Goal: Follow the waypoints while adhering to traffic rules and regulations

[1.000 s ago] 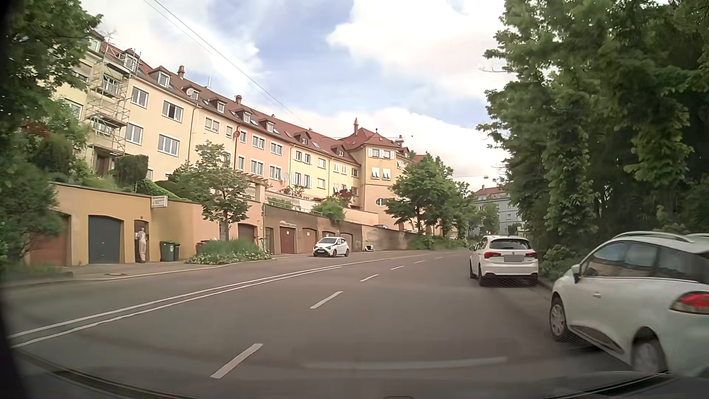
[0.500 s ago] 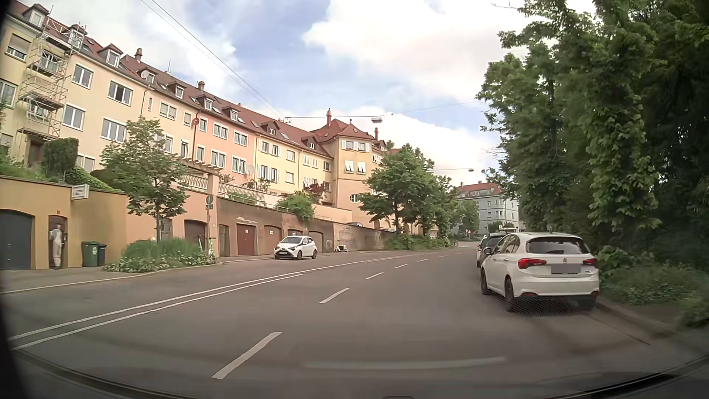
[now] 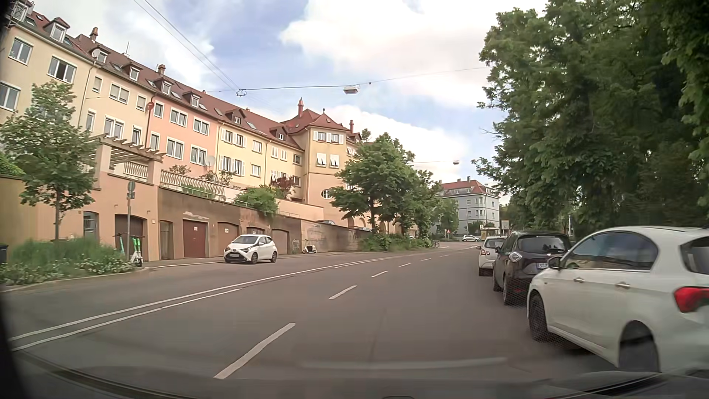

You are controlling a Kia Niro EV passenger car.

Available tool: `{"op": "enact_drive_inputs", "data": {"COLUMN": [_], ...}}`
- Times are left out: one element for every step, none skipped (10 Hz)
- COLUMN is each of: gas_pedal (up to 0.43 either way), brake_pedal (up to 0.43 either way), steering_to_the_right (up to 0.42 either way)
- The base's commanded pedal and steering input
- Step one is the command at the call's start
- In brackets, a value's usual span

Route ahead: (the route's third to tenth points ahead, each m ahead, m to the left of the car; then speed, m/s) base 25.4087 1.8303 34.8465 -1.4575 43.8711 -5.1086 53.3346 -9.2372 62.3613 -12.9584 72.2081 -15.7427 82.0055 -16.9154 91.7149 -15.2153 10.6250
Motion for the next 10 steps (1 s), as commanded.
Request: {"op": "enact_drive_inputs", "data": {"gas_pedal": [0.150, 0.150, 0.150, 0.150, 0.150, 0.150, 0.150, 0.150, 0.150, 0.150], "brake_pedal": [0.000, 0.000, 0.000, 0.000, 0.000, 0.000, 0.000, 0.000, 0.000, 0.000], "steering_to_the_right": [0.052, 0.052, 0.052, 0.052, 0.053, 0.056, 0.060, 0.064, 0.065, 0.065]}}
